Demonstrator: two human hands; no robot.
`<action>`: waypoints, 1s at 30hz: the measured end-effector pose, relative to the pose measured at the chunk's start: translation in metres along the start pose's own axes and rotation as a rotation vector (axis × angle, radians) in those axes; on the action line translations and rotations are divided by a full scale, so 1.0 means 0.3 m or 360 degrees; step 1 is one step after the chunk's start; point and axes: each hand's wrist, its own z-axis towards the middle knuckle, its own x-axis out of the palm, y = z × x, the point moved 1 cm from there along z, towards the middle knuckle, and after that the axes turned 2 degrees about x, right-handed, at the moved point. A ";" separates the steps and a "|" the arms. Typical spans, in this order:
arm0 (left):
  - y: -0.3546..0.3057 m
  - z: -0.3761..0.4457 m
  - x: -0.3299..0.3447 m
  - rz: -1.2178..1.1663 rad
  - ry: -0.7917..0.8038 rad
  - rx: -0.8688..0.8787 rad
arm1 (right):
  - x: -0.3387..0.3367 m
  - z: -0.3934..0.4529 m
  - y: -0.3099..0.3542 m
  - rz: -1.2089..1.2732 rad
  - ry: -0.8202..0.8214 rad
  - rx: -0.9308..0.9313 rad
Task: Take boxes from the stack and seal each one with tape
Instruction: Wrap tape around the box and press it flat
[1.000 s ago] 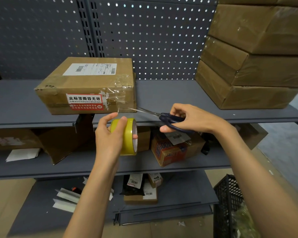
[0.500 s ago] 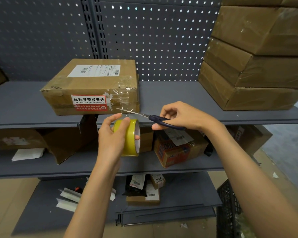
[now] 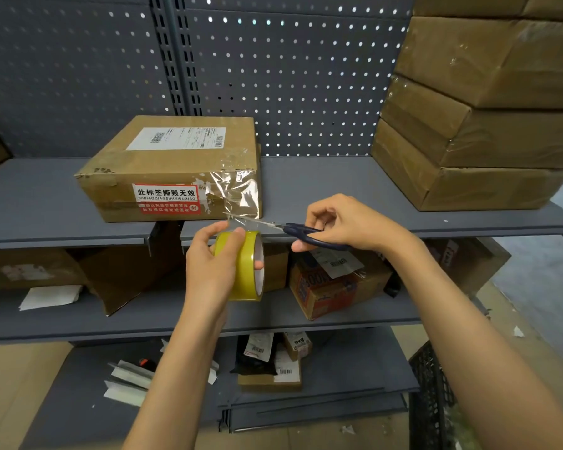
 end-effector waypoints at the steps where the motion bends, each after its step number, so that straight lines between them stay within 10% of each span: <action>1: 0.002 -0.001 -0.001 0.0002 0.0003 -0.0011 | 0.003 -0.001 -0.001 0.0009 -0.0001 -0.0002; 20: -0.020 -0.038 -0.098 -0.0006 -0.0201 0.0076 | 0.064 0.029 0.135 0.0349 -0.0506 -0.0256; 30: -0.054 -0.031 -0.129 -0.0090 -0.0212 0.0072 | 0.029 0.063 0.047 0.0238 -0.1051 0.0275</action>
